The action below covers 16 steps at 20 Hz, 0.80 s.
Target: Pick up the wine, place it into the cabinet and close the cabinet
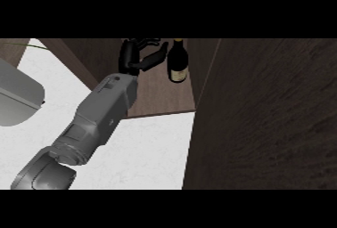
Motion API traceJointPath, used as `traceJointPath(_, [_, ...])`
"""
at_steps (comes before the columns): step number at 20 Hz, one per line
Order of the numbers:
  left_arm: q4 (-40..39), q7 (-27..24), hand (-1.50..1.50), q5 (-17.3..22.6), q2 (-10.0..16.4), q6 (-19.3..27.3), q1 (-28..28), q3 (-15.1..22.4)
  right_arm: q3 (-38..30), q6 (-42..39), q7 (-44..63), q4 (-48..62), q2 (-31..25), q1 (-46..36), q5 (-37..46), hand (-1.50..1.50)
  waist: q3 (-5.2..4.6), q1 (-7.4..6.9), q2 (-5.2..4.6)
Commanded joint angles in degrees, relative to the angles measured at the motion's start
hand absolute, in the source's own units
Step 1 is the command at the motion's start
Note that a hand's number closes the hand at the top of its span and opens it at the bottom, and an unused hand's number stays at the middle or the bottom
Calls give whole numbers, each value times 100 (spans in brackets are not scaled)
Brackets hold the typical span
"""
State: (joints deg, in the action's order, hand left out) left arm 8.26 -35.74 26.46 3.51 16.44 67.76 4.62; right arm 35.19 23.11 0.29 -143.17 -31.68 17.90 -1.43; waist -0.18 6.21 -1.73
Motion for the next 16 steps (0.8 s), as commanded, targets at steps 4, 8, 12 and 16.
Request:
traceJointPath(4, [136,-215,-150,113,-174,-840,2,-149,132,82,616,-1091,-76,239,-150,-150,-2,-175,63])
traceJointPath(8, [136,103,-150,134,-170,-851,332,-217,-67,40,511,-1204,-236,474,-209,-150,10,-203,96])
traceJointPath(12, [260,41,-150,120,-346,-827,180,-174,-276,38,479,-1222,-269,615,-406,-150,18,-327,148])
traceJointPath(16, [476,91,-150,249,-349,-837,-18,-58,-311,-25,433,-1125,-274,615,-344,-150,18,-364,171])
